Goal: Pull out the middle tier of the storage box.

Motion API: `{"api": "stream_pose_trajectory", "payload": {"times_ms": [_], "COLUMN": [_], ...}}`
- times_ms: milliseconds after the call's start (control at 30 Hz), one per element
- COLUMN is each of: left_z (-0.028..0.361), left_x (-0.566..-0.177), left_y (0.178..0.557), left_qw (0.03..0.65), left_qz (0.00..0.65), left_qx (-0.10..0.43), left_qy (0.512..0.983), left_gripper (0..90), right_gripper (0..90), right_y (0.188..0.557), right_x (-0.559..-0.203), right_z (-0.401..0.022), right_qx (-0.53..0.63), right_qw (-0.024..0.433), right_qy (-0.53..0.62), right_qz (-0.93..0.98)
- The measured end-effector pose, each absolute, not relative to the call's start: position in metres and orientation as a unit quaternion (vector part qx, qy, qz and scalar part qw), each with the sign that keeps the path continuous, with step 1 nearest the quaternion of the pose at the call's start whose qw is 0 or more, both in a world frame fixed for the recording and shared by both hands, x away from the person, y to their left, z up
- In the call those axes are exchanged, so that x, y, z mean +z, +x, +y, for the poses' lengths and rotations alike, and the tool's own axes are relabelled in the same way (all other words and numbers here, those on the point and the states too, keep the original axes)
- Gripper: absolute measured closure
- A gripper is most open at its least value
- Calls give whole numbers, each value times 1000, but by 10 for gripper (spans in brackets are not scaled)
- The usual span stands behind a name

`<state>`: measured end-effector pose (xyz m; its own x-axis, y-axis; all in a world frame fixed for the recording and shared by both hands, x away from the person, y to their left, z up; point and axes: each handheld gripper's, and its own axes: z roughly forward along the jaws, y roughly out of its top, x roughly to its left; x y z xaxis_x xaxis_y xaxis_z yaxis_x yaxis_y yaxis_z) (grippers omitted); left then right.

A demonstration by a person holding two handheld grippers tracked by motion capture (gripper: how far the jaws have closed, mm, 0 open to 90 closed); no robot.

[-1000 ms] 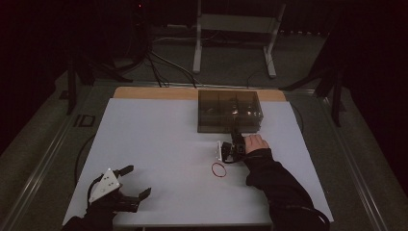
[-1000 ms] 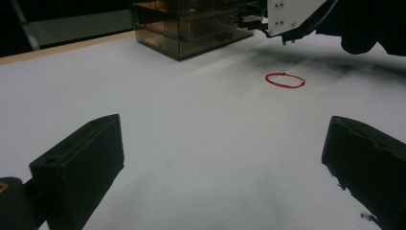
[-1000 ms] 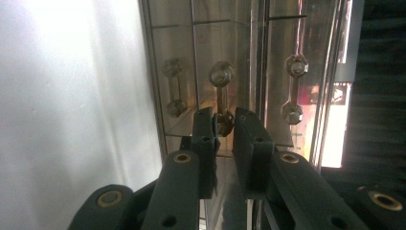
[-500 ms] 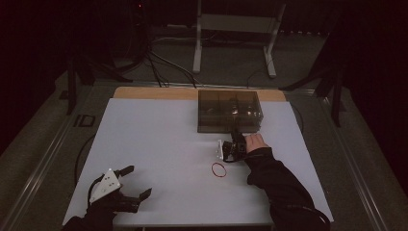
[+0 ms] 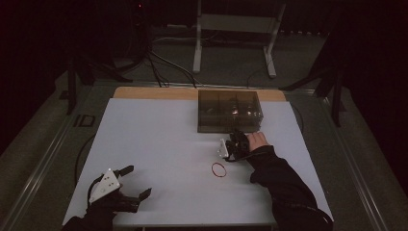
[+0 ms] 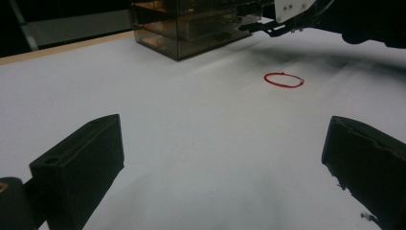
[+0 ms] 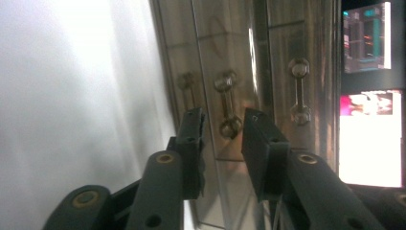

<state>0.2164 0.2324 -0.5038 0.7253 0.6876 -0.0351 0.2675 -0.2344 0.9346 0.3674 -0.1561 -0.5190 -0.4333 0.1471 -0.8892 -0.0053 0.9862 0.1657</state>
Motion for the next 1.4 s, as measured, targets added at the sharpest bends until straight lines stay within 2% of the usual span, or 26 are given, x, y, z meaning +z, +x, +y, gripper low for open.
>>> {"api": "stream_pose_trajectory", "payload": {"times_ms": [300, 333, 433, 467, 533, 667, 700, 767, 800, 833, 867, 967, 1033, 1067, 1400], "left_z": [233, 233, 233, 233, 233, 232, 232, 232, 233, 233, 232, 232, 233, 232, 233], "left_x": [-504, -504, -504, -504, -504, -504, -504, -504, -504, -504, -504, -504, -504, -505, -504], "left_y": [217, 217, 217, 216, 217, 217, 217, 217, 217, 217, 217, 217, 217, 217, 217], "left_qw": [533, 533, 533, 534, 533, 533, 533, 534, 534, 534, 534, 534, 534, 534, 534], "left_qz": [315, 315, 315, 314, 315, 315, 315, 316, 315, 315, 316, 317, 316, 317, 317], "left_qx": [197, 196, 196, 197, 196, 196, 196, 196, 196, 196, 195, 195, 196, 195, 195], "left_qy": [760, 760, 760, 760, 760, 760, 760, 760, 760, 760, 760, 759, 759, 759, 759], "left_gripper": [22, 22, 22, 22, 22, 22, 22, 22, 22, 22, 22, 22, 22, 22, 22], "right_gripper": [640, 592, 571, 527, 514, 418, 418, 347, 246, 246, 188, 147, 113, 66, 80], "right_y": [368, 369, 370, 372, 372, 374, 374, 376, 377, 377, 379, 381, 384, 386, 393], "right_x": [-502, -499, -497, -494, -492, -488, -488, -486, -484, -484, -482, -481, -480, -480, -469], "right_z": [-168, -171, -175, -179, -183, -190, -190, -193, -197, -197, -201, -205, -208, -211, -221], "right_qx": [140, 151, 157, 161, 165, 170, 170, 178, 187, 187, 195, 205, 211, 211, 248], "right_qw": [467, 444, 435, 414, 405, 365, 365, 349, 335, 335, 325, 319, 303, 287, 253], "right_qy": [48, 54, 56, 57, 56, 63, 63, 77, 90, 90, 97, 110, 120, 129, 118], "right_qz": [872, 881, 885, 894, 897, 913, 913, 917, 919, 919, 920, 919, 922, 926, 928]}}
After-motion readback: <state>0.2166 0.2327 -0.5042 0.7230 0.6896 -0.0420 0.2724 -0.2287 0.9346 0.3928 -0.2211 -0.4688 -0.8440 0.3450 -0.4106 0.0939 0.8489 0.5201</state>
